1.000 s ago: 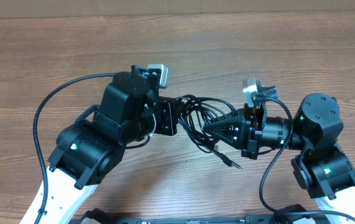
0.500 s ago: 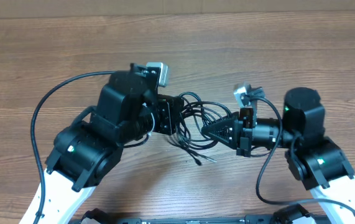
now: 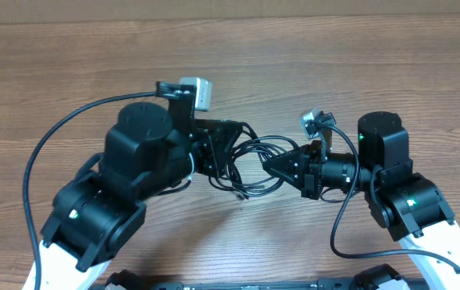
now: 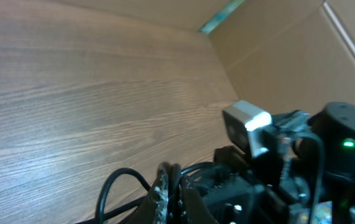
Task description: Untangle cables
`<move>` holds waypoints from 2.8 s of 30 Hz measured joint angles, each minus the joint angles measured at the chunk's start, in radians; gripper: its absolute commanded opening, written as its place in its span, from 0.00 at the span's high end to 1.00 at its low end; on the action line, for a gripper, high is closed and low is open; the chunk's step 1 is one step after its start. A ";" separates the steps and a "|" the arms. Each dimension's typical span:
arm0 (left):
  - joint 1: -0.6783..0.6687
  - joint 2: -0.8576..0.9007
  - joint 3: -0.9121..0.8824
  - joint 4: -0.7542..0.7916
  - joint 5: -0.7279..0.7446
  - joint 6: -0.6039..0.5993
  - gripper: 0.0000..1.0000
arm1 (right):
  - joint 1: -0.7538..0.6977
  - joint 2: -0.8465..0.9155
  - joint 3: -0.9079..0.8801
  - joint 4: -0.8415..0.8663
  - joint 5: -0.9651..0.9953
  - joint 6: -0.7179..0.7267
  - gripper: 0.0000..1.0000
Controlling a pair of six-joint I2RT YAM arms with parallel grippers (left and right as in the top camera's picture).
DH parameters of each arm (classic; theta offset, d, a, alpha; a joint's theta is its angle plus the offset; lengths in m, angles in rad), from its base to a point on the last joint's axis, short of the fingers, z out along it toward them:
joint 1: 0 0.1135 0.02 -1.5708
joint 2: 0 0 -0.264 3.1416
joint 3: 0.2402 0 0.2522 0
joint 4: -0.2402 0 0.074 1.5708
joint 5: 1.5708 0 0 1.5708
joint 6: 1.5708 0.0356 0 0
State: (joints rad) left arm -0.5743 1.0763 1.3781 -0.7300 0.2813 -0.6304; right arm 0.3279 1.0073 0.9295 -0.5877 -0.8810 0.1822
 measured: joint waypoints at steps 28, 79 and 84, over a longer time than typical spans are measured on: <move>0.105 -0.160 -0.001 -0.187 -0.045 0.106 0.25 | 0.000 0.019 0.000 0.146 -0.011 0.039 0.96; 0.105 -0.006 -0.001 -0.007 0.202 -0.040 0.96 | 0.000 0.021 0.000 0.162 -0.061 0.177 0.90; 0.105 0.004 -0.002 0.032 0.206 -0.124 0.96 | 0.000 0.021 0.000 0.122 0.004 0.161 0.90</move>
State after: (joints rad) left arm -0.4694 1.0801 1.3762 -0.6979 0.4870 -0.7544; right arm 0.3279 1.0283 0.9298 -0.4656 -0.8772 0.3428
